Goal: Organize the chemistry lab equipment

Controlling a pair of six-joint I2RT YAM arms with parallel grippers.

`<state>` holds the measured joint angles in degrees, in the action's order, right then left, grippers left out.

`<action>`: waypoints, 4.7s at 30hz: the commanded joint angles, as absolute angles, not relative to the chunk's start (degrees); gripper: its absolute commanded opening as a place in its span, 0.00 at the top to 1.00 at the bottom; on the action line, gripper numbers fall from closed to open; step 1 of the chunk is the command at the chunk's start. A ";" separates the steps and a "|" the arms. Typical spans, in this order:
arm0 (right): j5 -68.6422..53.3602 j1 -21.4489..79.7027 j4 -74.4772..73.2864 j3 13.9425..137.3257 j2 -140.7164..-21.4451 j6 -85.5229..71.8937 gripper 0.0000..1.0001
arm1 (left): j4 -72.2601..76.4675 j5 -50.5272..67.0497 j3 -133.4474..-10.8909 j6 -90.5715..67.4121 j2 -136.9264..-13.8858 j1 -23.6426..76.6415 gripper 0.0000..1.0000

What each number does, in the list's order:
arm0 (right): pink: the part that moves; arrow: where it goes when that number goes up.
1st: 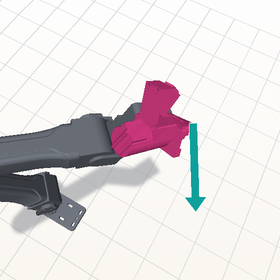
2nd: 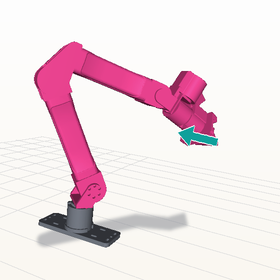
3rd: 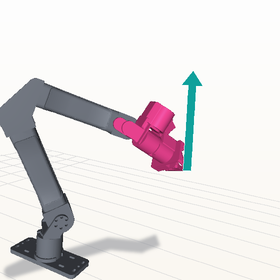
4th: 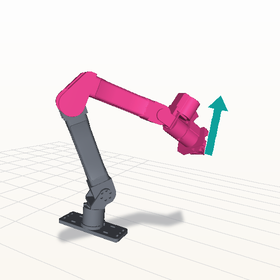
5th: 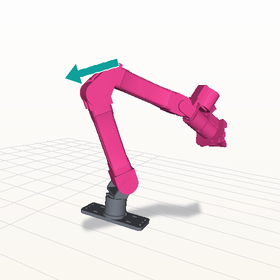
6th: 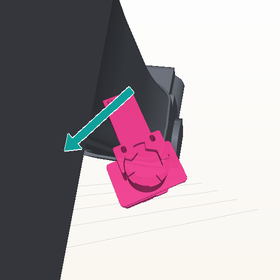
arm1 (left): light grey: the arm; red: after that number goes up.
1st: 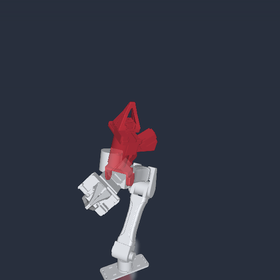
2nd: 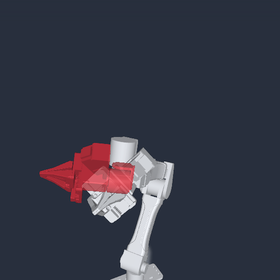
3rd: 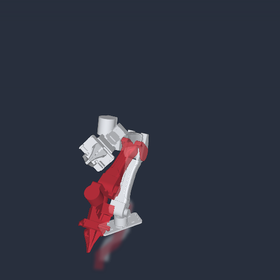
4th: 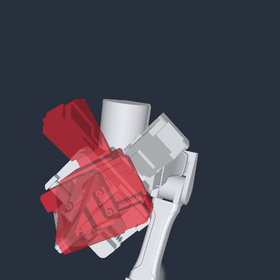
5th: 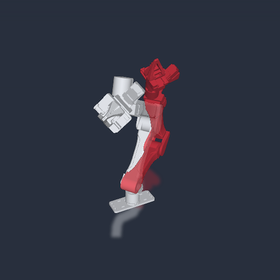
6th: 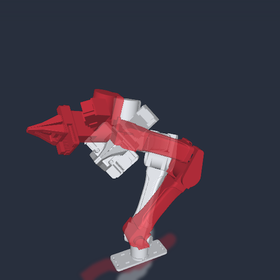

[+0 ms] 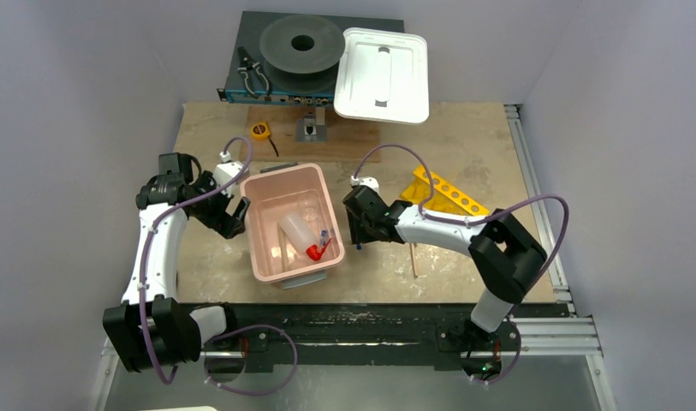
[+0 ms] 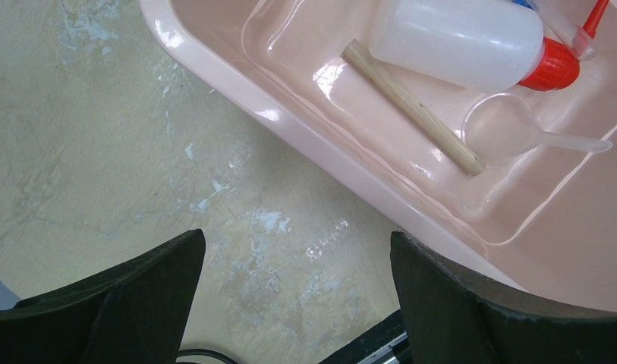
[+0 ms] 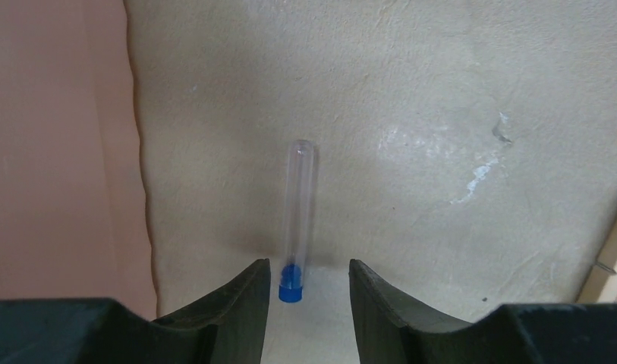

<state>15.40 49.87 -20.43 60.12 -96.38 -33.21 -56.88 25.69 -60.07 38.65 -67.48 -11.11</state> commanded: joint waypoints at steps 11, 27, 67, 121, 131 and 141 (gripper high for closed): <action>17.02 50.01 -15.11 60.77 -102.11 -33.90 0.88 | -57.01 26.46 -60.05 40.08 -66.57 -10.85 0.08; 19.74 52.36 -28.62 76.25 -85.11 -31.34 1.00 | -56.70 28.21 -59.50 40.30 -66.47 -10.88 0.08; 25.17 44.74 -30.69 50.79 -77.13 -35.50 0.33 | -59.04 30.76 -59.24 41.70 -65.29 -10.89 0.08; 17.39 63.34 -30.62 103.80 -112.39 -31.35 1.00 | -67.24 34.43 -68.67 42.24 -65.75 -17.54 0.07; 17.89 63.32 -32.48 103.71 -114.12 -32.50 0.56 | -66.93 34.88 -68.37 42.89 -65.11 -17.84 0.07; 25.44 65.46 -37.08 89.97 -93.33 -36.90 0.47 | -60.75 38.26 -67.73 38.97 -66.39 -17.69 0.07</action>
<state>19.57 63.83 -34.30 96.71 -103.59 -33.01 -65.08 34.41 -66.54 40.51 -65.87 -17.30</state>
